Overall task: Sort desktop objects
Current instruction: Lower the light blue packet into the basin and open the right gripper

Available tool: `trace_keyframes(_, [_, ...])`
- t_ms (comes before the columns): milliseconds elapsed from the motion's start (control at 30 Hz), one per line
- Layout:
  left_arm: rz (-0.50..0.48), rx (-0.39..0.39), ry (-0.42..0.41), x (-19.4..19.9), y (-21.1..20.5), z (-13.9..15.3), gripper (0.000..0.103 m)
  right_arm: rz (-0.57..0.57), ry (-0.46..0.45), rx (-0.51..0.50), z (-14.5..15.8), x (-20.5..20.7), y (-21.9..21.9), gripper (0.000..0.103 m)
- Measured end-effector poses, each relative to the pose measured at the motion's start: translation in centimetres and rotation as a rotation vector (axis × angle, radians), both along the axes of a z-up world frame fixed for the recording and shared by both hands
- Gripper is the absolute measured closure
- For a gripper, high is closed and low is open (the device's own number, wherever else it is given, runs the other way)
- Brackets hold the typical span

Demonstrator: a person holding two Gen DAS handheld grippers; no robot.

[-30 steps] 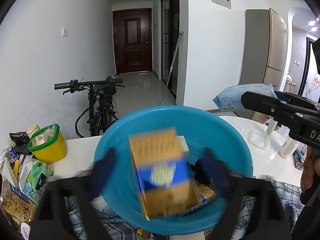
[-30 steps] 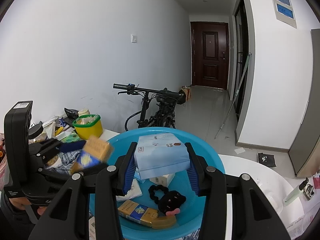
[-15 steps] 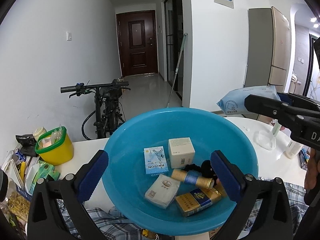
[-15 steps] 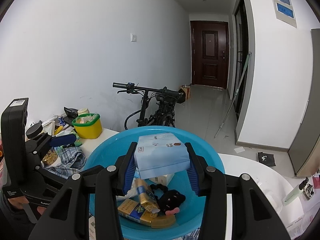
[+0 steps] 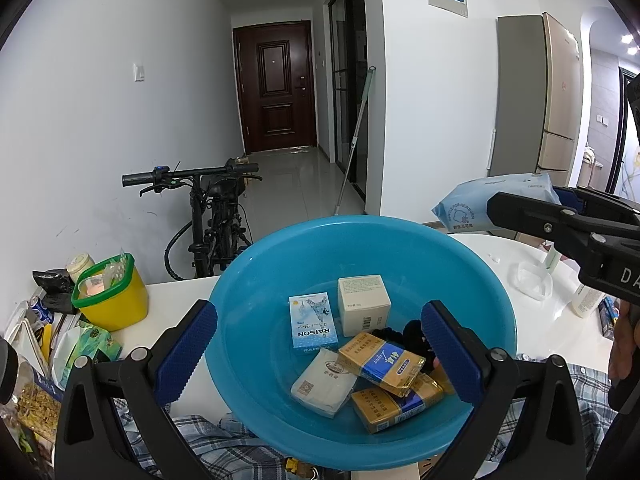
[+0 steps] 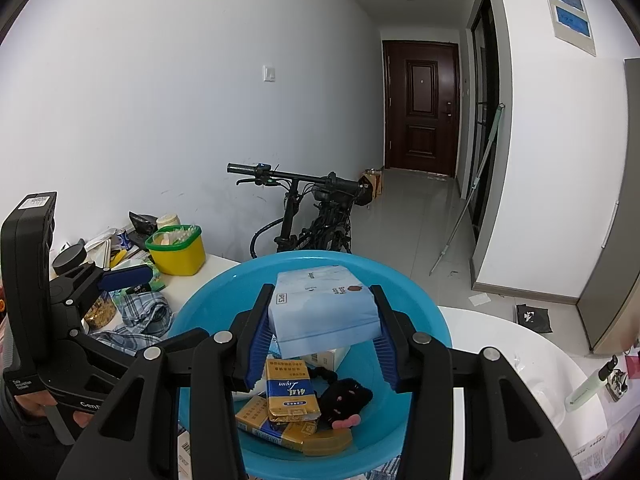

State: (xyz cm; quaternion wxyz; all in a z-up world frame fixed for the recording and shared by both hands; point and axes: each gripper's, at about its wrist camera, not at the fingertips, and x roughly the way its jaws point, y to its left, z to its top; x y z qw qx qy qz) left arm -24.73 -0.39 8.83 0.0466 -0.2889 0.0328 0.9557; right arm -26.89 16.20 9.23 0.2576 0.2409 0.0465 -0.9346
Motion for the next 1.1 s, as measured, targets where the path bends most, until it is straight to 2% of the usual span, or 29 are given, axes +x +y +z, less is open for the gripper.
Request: trace_keyframes(1100, [0.004,-0.004,-0.004,-0.05,-0.44,-0.11,0.000,-0.007,-0.009,0.004,-0.56,-0.19,-0.45,0.058])
